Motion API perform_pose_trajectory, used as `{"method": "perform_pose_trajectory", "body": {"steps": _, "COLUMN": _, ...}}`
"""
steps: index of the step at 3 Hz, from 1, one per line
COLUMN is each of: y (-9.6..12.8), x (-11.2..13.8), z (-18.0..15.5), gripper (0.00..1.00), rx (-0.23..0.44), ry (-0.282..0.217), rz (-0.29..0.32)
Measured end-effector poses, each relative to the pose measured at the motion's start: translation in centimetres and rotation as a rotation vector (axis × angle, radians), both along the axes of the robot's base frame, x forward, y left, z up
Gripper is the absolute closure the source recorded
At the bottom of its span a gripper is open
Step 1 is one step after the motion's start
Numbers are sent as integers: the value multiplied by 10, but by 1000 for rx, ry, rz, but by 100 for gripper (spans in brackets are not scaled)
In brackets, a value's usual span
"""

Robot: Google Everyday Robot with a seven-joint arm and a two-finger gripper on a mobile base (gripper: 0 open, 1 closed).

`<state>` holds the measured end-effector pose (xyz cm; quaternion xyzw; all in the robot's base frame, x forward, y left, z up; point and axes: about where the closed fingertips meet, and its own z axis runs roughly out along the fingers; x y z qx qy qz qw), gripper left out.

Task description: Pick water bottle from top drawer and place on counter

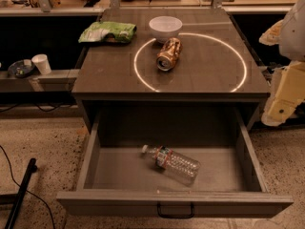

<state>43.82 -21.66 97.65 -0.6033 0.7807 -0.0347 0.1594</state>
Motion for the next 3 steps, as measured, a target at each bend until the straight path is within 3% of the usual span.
{"method": "perform_pose_trajectory", "body": {"steps": 1, "y": 0, "x": 0, "z": 0, "gripper": 0, "rx": 0, "ry": 0, "rz": 0}}
{"method": "perform_pose_trajectory", "body": {"steps": 2, "y": 39, "x": 17, "z": -10, "gripper": 0, "rx": 65, "ry": 34, "rz": 75}}
{"method": "perform_pose_trajectory", "body": {"steps": 3, "y": 103, "x": 36, "z": -38, "gripper": 0, "rx": 106, "ry": 56, "rz": 156}}
